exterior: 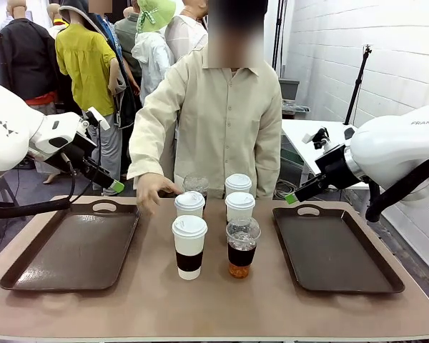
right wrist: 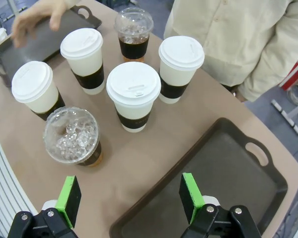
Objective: Distribute the coffee onto the tray.
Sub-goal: Pick up one iced Americano and place it on the right Handle tray.
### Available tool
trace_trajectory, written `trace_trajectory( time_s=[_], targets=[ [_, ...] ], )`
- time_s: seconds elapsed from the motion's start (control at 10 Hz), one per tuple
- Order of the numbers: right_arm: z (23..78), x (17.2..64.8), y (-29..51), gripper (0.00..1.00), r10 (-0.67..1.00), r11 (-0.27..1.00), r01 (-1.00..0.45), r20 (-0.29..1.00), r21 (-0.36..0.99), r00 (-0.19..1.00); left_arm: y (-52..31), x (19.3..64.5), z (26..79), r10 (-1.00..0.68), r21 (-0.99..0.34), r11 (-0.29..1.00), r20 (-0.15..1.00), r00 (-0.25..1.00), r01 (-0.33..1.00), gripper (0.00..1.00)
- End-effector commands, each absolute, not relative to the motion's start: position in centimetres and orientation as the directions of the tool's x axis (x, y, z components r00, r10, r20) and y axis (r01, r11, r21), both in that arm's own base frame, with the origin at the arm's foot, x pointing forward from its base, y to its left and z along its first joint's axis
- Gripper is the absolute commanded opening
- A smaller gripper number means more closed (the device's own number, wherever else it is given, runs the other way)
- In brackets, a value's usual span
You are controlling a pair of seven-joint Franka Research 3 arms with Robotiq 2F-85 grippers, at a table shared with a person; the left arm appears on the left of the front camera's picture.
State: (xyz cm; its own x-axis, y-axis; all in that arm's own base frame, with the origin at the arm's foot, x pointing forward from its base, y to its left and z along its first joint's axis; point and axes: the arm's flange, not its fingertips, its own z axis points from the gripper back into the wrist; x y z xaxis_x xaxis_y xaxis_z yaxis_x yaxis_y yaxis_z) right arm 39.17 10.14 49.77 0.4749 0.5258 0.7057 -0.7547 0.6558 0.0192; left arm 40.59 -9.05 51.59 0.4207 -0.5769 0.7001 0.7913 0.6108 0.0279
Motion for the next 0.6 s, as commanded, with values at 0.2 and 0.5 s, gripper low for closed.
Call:
trace_trajectory(
  time_s=[0.2, 0.5],
  targets=[
    [49.56, 39.21, 10.07, 1.00, 0.527, 0.651, -0.759, 0.705, 0.024, 0.474, -8.97, 40.72, 51.49, -0.570, 0.015, 0.605, 0.705, 0.421, 0.796, 1.00],
    [49.56, 39.21, 10.07, 1.00, 0.527, 0.651, -0.759, 0.705, 0.024, 0.474, -8.97, 40.72, 51.49, -0.570, 0.015, 0.605, 0.705, 0.421, 0.796, 1.00]
  ],
)
